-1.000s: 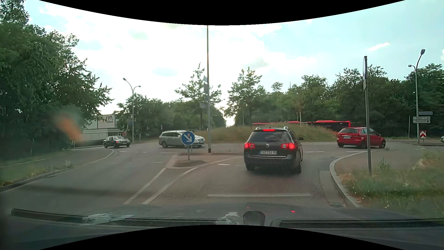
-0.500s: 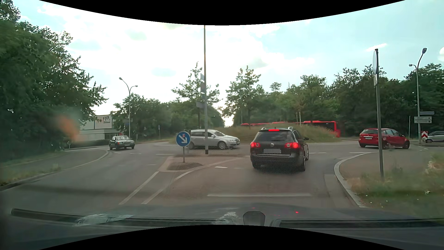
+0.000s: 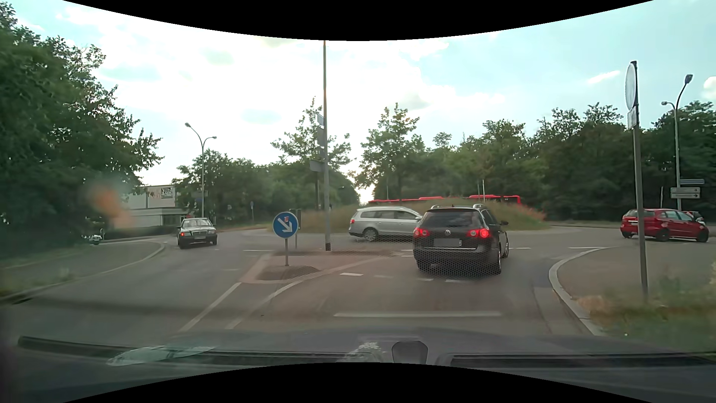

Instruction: Follow the waypoints while adhering to traffic rules and regulations

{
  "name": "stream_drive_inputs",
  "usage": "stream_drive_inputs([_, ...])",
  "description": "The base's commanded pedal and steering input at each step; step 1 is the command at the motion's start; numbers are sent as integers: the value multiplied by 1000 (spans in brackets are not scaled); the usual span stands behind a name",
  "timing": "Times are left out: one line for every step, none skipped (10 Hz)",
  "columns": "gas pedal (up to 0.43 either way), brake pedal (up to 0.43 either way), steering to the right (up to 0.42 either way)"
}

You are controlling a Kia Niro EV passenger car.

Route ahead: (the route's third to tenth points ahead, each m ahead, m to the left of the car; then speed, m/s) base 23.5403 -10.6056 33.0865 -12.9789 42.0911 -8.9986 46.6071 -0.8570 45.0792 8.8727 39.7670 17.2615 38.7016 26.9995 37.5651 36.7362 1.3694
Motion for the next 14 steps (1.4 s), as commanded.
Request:
stream_drive_inputs([0, 0, 63])
stream_drive_inputs([0, 0, 73])
stream_drive_inputs([0, 0, 84])
stream_drive_inputs([0, 0, 100])
stream_drive_inputs([0, 0, 115])
stream_drive_inputs([0, 0, 129])
stream_drive_inputs([0, 0, 140])
stream_drive_inputs([0, 0, 150])
stream_drive_inputs([0, 0, 153])
stream_drive_inputs([0, 0, 153])
stream_drive_inputs([0, 0, 153])
stream_drive_inputs([0, 0, 153])
stream_drive_inputs([0, 0, 154])
stream_drive_inputs([0, 0, 156])
